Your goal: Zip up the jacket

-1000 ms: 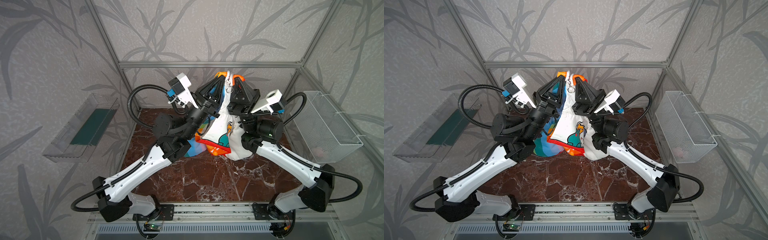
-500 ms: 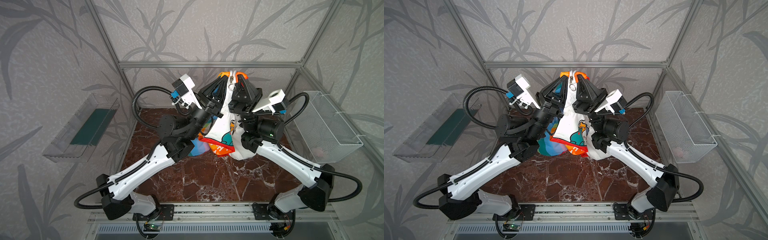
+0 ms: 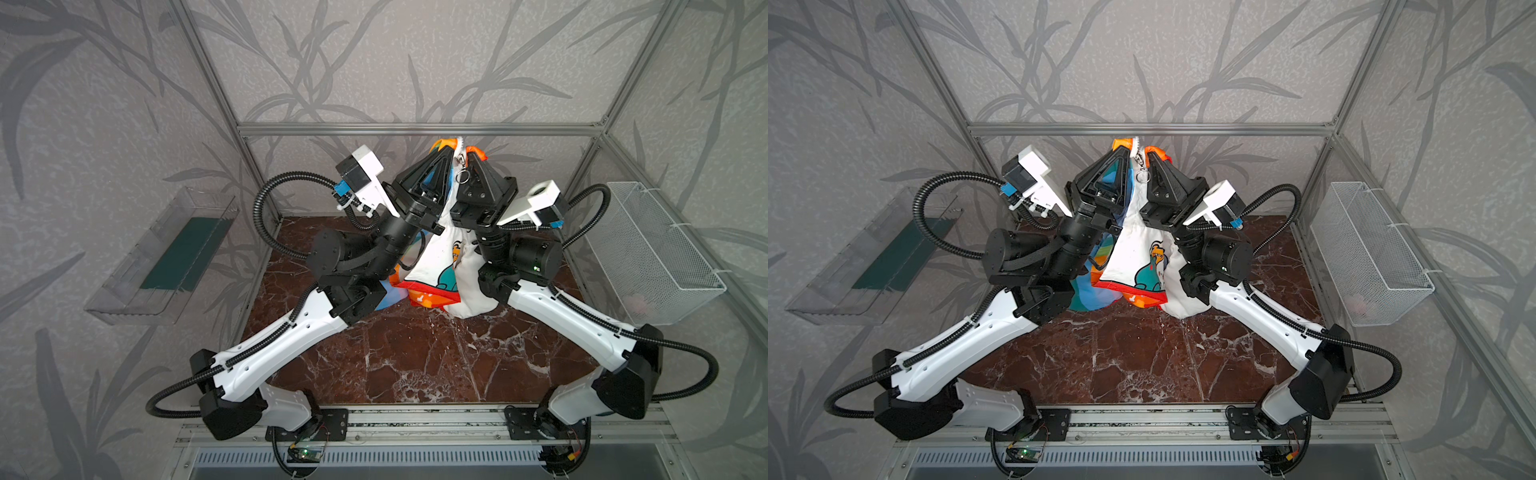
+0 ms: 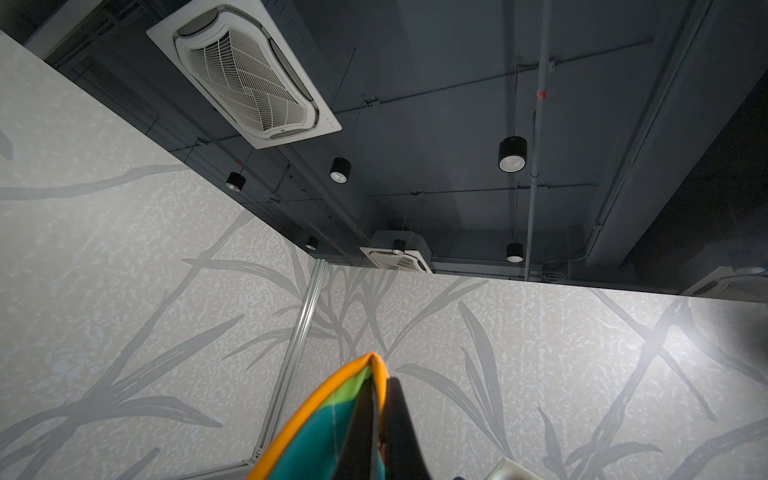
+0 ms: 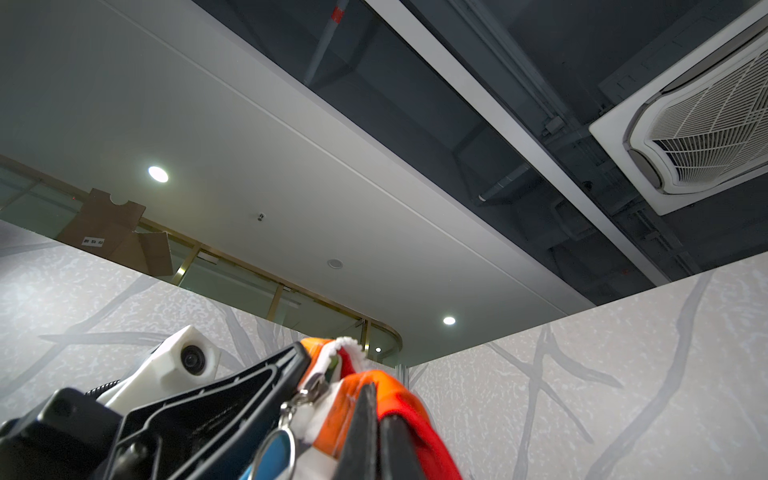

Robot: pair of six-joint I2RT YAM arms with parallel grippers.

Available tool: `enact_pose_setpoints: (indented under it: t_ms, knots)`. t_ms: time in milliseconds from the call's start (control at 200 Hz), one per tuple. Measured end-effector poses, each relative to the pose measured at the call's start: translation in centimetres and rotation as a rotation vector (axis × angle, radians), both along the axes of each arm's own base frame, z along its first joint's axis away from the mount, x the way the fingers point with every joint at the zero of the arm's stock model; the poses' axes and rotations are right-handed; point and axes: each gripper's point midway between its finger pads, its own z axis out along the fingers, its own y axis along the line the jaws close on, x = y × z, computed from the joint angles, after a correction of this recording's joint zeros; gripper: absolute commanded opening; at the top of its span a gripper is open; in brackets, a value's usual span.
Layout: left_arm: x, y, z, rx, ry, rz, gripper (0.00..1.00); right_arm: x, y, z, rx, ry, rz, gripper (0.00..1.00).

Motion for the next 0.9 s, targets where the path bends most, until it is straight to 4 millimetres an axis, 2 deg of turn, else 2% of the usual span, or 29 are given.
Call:
enact_pose_setpoints:
  t_ms: [340,545,900]
  knots:
    - [-0.8,1.3,2.3,-0.076,-0.048,0.01,0.0,-2.1,0.2,1.7,0.015,-0.08,-0.023,0.0]
    - [-0.7,1.4,3.5,-0.11,-0.072,0.024,0.0,-3.6,0.0,2.7,0.022,-0.145,-0.076,0.0]
    - [-1.1,1.4,3.8,-0.117,-0.078,0.017,0.0,-3.5,1.3,2.5,-0.035,-0.189,-0.231,0.0]
